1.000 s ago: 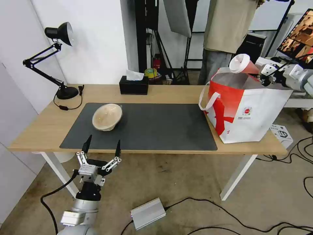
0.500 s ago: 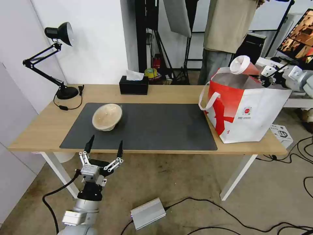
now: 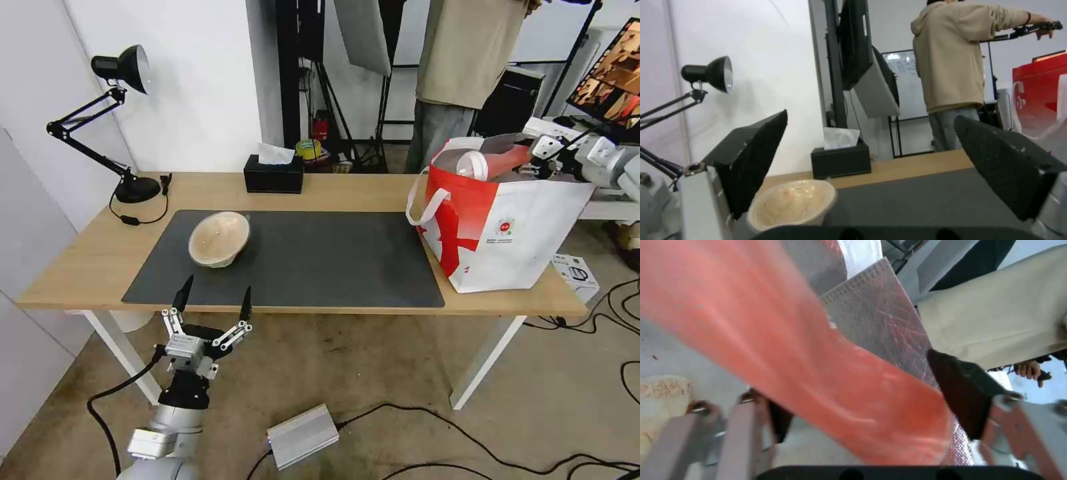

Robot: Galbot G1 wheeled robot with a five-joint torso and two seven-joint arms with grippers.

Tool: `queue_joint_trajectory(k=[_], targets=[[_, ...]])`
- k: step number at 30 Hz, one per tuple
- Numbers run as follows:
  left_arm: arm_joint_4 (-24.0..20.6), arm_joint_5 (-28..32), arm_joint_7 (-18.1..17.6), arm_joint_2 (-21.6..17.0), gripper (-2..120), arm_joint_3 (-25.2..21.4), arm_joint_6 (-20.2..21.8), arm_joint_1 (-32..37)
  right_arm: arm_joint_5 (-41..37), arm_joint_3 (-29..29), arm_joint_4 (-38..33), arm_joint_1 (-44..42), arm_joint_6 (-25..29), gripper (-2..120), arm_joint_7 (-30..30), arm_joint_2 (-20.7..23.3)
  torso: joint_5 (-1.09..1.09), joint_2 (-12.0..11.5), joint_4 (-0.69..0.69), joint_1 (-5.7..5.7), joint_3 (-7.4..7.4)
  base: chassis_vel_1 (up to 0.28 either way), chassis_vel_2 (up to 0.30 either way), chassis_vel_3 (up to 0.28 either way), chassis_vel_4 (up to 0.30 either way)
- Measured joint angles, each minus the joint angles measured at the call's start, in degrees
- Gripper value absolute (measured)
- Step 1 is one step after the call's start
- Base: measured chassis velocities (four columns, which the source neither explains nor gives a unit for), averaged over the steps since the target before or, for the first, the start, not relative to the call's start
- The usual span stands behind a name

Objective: Pick up the trash from the table and place it into the takeout bag.

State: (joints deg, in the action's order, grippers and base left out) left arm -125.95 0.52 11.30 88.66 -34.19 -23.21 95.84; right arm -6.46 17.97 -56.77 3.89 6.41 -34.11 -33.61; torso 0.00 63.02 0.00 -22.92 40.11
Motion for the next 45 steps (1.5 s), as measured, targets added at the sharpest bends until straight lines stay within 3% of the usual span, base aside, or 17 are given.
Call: queue_joint_trajectory(k=[4,7,29,41,45], targets=[[0.0,0.1,0.0,0.0,100,0.0,0.0,0.0,0.0,0.0,0.0,0.0,0.0,85,0.0,0.0,0.00,0.0,0.00,0.00,0.00,0.000,0.000,0.000,0.000],[0.0,0.1,0.0,-0.1,100,-0.1,0.0,0.0,0.0,-0.1,0.0,0.0,0.0,89,0.0,0.0,0.00,0.0,0.00,0.00,0.00,0.000,0.000,0.000,0.000],[-2.0,0.3,0.1,-1.1,100,-0.6,1.6,-0.3,-1.4,-3.4,-4.5,-2.3,-0.9,93,0.3,2.7,0.00,0.0,0.00,0.00,0.00,0.000,0.000,0.000,0.000],[-2.6,-0.2,0.1,-2.9,100,-0.2,3.5,-1.4,-10.7,-8.1,-14.2,-7.4,-5.5,97,7.4,5.6,0.00,0.0,0.00,0.00,0.00,0.000,0.000,0.000,0.000],[-2.7,-0.3,0.1,-3.7,100,-0.2,3.9,-1.4,-20.7,-10.8,-22.9,-10.8,-9.6,100,14.0,7.4,0.00,0.0,0.00,0.00,0.00,0.000,0.000,0.000,0.000]])
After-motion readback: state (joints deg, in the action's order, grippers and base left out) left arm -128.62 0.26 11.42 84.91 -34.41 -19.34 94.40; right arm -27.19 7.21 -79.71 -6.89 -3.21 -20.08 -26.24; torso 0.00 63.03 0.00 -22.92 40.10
